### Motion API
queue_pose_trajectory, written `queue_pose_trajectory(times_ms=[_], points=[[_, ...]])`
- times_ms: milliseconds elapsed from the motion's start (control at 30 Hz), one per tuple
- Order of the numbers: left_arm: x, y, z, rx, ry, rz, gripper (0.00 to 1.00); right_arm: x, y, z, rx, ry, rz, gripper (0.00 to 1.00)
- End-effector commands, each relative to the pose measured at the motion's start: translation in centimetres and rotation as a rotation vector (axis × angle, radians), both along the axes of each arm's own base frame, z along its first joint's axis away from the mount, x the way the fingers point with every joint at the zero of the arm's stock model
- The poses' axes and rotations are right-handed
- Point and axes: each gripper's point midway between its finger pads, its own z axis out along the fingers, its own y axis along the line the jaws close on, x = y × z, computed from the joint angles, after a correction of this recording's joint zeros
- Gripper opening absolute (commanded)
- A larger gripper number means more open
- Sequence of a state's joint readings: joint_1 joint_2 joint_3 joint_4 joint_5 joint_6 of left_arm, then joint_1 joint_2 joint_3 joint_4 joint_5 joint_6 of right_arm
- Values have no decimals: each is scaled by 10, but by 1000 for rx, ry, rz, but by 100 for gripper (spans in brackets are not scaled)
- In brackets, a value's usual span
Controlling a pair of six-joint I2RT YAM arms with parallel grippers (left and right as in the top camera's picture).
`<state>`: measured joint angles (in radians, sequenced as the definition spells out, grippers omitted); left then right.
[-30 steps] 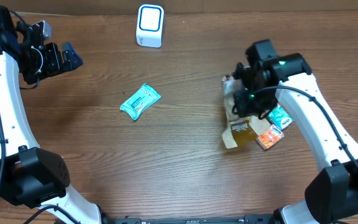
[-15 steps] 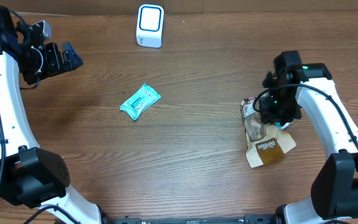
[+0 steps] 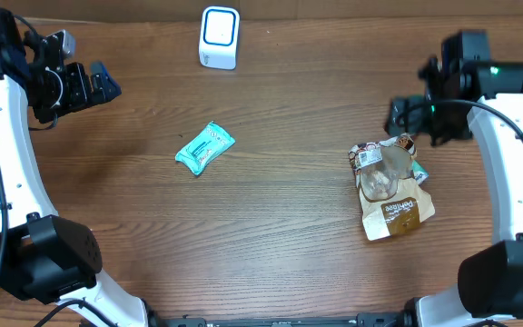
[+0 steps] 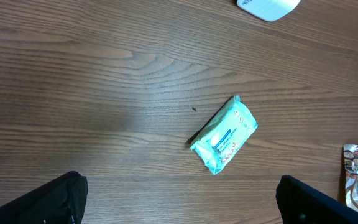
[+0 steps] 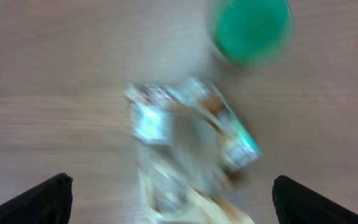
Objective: Scan the item barcode
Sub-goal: 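Move the right gripper to the mint-green pack and grasp it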
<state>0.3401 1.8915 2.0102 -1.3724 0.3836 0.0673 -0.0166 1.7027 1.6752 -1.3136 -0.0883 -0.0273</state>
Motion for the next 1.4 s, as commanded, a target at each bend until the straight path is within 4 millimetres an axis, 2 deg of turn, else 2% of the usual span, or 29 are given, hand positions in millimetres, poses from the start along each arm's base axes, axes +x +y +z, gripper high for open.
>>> queue_pose_trajectory(times_ms=[0,33,67,167,233,333,433,533,567,667,800,933,1100,1367], points=[[1,-1,6,15,-21,-21,100,11,77,37,315,-107,168,100],[1,-2,6,15,-20,-21,100,11,114,55,490,-143,266,100],[1,-1,6,15,-21,-21,100,11,136,67,583,-173,334,100],[1,-2,6,15,-20,-21,100,10,176,81,686,-218,461,100],[1,-1,6,15,-21,-21,100,17,200,77,669,-235,485,100],[1,-1,6,15,-21,-21,100,35,223,51,565,-218,370,100],[1,-1,6,15,-21,-21,100,61,248,5,392,-229,200,99],[1,-1,6,15,-21,-21,100,68,279,-31,335,-238,218,95],[1,-1,6,15,-21,-21,100,70,301,-54,329,-233,249,92],[1,-2,6,15,-20,-21,100,71,326,-89,330,-218,284,88],[1,-2,6,15,-20,-21,100,71,344,-126,326,-198,310,83],[1,-2,6,15,-20,-21,100,69,354,-152,321,-180,326,69],[1,-2,6,15,-20,-21,100,66,355,-167,312,-158,327,54],[1,-1,6,15,-21,-21,100,50,352,-188,303,-79,315,48]])
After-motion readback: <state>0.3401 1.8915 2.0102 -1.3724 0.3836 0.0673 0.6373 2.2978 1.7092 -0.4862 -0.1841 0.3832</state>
